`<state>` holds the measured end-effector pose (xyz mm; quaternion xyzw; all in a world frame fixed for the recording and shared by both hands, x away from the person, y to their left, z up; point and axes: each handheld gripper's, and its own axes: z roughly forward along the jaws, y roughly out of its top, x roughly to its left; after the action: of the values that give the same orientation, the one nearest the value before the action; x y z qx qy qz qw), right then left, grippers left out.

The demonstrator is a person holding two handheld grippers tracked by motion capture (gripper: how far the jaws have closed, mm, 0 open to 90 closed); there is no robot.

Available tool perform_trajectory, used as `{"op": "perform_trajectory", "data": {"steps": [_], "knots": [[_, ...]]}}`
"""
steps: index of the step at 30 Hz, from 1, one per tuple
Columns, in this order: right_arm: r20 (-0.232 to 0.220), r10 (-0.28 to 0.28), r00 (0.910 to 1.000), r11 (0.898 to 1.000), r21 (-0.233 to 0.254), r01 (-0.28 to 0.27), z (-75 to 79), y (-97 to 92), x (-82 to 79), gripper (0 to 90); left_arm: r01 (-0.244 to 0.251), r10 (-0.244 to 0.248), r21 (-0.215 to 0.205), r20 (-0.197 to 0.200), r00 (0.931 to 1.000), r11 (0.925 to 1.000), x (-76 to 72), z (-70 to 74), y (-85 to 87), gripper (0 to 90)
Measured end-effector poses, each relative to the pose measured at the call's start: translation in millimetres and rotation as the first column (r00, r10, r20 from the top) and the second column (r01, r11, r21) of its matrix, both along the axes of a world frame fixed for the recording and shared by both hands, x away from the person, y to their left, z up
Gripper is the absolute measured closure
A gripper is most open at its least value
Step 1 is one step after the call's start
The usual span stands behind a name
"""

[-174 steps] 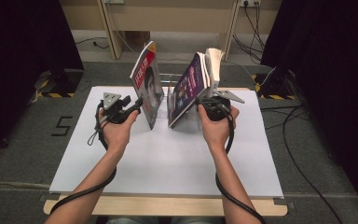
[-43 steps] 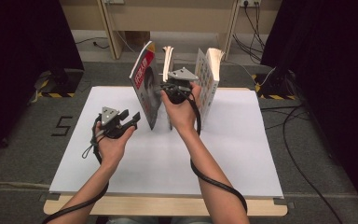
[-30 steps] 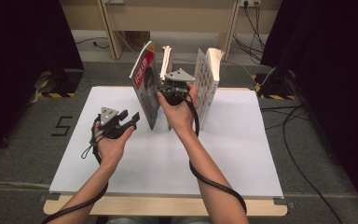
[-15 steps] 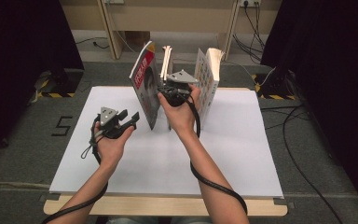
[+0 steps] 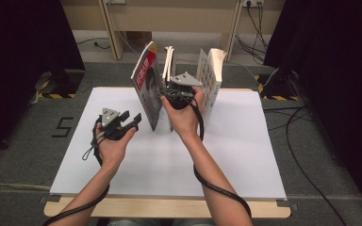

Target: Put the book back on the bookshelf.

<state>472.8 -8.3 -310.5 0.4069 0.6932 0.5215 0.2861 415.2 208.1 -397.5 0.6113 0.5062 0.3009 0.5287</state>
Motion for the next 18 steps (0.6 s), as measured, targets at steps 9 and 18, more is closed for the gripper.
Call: {"op": "perform_trajectory", "data": {"steps": [9,18], "knots": [[0.002,-0.002,1.0,1.0,0.003,0.002,-2.5,-3.0,-3.1,56.7,-0.003,0.003,0.0,-0.003,1.0,1.0,-0.1,-1.0,1.6,47.8],[0.006,-0.001,1.0,1.0,0.003,0.001,-3.2,-4.1,-4.6,56.5,-0.002,0.002,0.001,-0.003,1.0,1.0,-0.4,-1.2,1.0,47.8]]}}
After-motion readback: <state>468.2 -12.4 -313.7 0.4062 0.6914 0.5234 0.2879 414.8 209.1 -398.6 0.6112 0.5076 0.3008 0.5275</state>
